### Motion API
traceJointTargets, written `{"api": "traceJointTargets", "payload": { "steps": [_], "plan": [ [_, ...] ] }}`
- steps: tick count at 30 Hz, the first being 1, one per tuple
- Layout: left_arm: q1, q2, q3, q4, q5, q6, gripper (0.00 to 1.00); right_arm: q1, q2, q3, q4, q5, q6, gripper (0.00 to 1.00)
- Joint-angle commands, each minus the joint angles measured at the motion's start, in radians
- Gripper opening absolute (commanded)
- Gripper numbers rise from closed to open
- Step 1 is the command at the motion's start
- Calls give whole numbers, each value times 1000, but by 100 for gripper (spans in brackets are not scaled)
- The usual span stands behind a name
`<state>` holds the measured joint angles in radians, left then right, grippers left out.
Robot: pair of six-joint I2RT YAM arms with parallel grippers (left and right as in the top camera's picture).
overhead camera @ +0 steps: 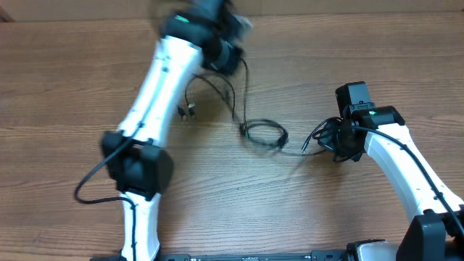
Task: Untangle cables
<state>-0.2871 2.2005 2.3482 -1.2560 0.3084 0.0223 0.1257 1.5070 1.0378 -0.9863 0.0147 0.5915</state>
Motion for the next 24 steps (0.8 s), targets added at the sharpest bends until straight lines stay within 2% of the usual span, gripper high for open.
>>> {"api": "traceJointTargets", "payload": {
  "steps": [1,4,7,11,18,24],
  "plan": [
    [84,-16,38,-5,20,-121,70,-3,-3,9,3,8,3,5],
    [112,-13,-8,-38,128,-127,78,-3,-3,9,4,8,3,5],
    [85,-13,-106,-83,138,-111,76,-3,-3,9,5,8,3,6],
    [8,-13,-248,-82,132,-26,74,-3,-3,9,4,8,3,6],
    [-137,-13,-447,-7,-45,109,73,-3,-3,9,3,8,3,6],
    [-232,-13,-489,8,-133,229,73,-3,-3,9,5,8,3,6]
  ]
}}
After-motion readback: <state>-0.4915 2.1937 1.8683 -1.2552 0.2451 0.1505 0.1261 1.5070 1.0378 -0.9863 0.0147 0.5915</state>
